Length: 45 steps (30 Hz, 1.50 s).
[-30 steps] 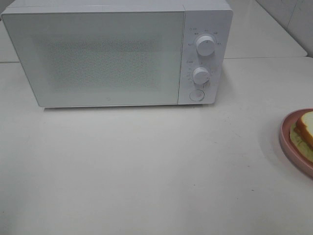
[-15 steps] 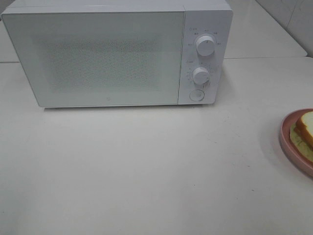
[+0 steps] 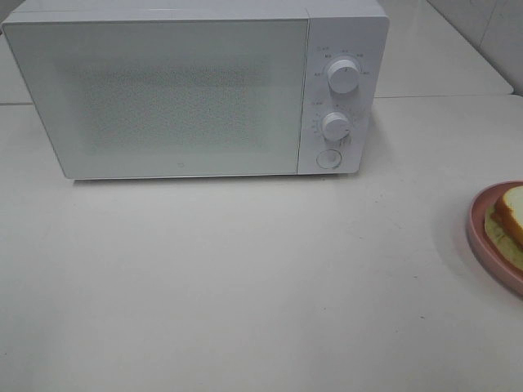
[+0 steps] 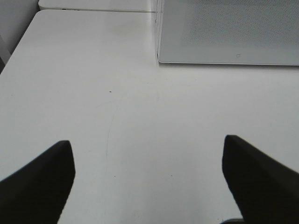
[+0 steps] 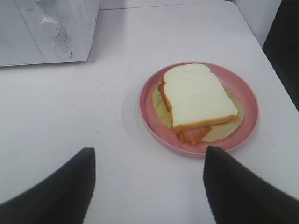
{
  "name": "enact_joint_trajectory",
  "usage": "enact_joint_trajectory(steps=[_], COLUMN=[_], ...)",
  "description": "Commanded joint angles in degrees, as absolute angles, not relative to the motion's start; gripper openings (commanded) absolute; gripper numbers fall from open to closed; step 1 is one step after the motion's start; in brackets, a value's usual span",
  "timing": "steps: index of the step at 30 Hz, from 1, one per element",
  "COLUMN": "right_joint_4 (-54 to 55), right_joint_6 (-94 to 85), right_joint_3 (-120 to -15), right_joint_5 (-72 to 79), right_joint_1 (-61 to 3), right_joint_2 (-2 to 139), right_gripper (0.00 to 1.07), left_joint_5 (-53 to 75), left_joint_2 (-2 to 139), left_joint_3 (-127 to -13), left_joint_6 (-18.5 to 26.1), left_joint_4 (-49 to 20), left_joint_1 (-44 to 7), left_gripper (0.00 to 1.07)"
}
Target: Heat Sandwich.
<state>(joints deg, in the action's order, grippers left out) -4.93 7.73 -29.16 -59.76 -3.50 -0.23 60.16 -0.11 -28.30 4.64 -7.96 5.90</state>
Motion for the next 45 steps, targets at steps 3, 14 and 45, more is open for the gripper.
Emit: enact_joint_trajectory(steps=[3, 14, 45], right_joint_4=[-5.1, -5.1, -5.1], right_joint_6=[7.8, 7.8, 7.8], right_joint_3=[-29.0, -29.0, -29.0], right_joint_5=[-59.6, -59.6, -59.6], right_joint_1=[-3.5, -3.5, -3.5], right_joint_2=[-1.5, -1.5, -1.5], right_gripper=[0.64, 0.64, 0.64], left_joint_5=[59.4, 59.4, 59.4], left_joint_2=[-1.5, -1.5, -1.5], left_joint_3=[-28.1, -28.1, -28.1], left_joint_6=[4.1, 4.2, 4.2], left_joint_4=[-7.8, -7.8, -7.8], left_joint_1=[5.6, 5.6, 5.6], left_gripper=[0.79, 0.79, 0.79])
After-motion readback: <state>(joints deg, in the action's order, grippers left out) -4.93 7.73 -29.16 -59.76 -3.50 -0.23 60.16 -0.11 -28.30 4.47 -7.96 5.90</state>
